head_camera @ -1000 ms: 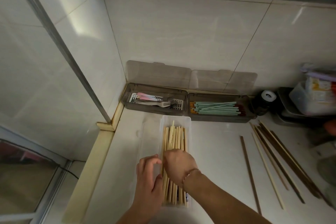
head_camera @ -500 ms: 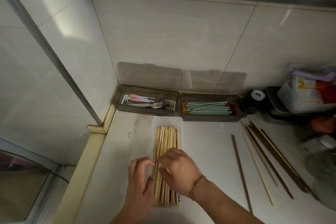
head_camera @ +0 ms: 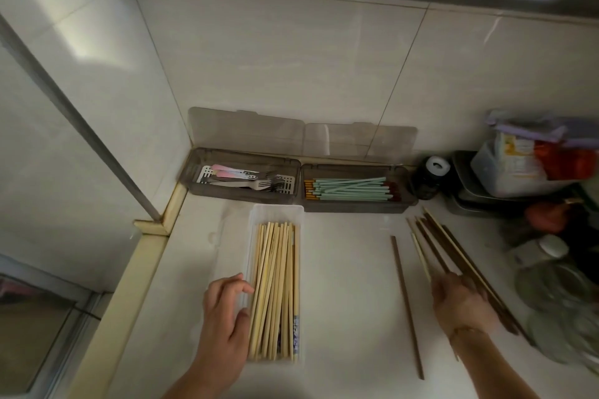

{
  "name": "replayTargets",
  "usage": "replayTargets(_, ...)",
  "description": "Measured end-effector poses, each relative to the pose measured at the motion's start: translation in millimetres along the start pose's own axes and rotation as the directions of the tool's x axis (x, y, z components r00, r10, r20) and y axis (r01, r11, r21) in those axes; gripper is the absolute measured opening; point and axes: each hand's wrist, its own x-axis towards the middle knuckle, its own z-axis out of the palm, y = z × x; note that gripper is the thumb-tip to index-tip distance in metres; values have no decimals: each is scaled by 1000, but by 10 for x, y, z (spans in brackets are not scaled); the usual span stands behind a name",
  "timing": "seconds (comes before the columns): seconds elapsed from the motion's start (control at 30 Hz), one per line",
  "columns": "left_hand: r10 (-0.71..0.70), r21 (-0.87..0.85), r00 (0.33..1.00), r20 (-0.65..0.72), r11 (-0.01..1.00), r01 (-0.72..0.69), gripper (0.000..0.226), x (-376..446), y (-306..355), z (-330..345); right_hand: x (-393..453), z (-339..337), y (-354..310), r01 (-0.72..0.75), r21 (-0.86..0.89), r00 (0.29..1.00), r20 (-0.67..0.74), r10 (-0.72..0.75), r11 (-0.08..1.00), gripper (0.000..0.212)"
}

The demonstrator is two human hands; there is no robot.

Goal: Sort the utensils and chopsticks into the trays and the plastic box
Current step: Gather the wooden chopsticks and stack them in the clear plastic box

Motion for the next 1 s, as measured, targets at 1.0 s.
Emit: replayTargets(1.0, -17, 18, 999, -27, 1000, 18, 42, -14, 19, 50, -971, -437, -2260, 712, 241, 680, -5, -733, 659, 21)
